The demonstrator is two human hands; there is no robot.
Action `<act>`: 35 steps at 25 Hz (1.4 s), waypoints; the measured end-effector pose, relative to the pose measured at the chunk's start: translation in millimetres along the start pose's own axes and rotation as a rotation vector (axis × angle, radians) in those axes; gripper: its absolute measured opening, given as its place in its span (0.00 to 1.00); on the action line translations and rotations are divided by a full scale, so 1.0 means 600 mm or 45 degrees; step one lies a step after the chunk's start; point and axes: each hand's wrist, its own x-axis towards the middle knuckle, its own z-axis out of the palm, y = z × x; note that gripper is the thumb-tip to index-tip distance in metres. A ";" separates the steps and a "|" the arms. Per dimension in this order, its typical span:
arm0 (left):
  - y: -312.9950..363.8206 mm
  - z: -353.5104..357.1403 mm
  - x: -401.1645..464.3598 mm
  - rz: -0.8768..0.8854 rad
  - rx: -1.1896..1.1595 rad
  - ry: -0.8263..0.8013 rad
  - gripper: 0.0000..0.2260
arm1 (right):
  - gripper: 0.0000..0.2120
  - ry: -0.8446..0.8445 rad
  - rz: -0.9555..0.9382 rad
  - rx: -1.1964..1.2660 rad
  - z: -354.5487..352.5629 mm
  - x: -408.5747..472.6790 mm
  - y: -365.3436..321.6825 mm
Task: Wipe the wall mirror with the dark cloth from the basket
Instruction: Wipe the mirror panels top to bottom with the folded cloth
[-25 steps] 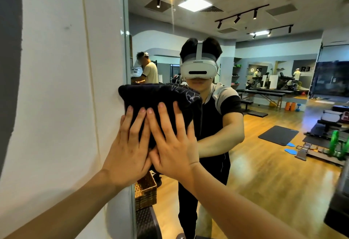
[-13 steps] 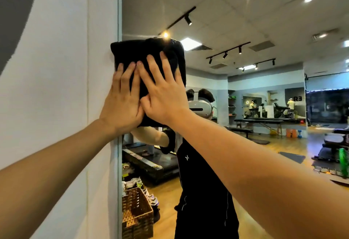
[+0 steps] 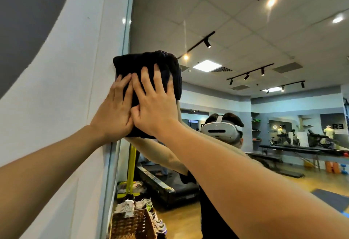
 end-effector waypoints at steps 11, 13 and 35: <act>0.007 -0.019 0.002 -0.072 -0.008 -0.042 0.36 | 0.37 -0.069 -0.036 -0.016 -0.012 0.005 -0.002; 0.008 -0.013 0.001 -0.043 0.002 0.023 0.36 | 0.37 -0.066 -0.022 0.004 -0.014 0.005 -0.003; 0.309 0.060 0.108 -0.083 -0.132 0.248 0.35 | 0.34 0.122 -0.049 -0.048 -0.099 -0.109 0.291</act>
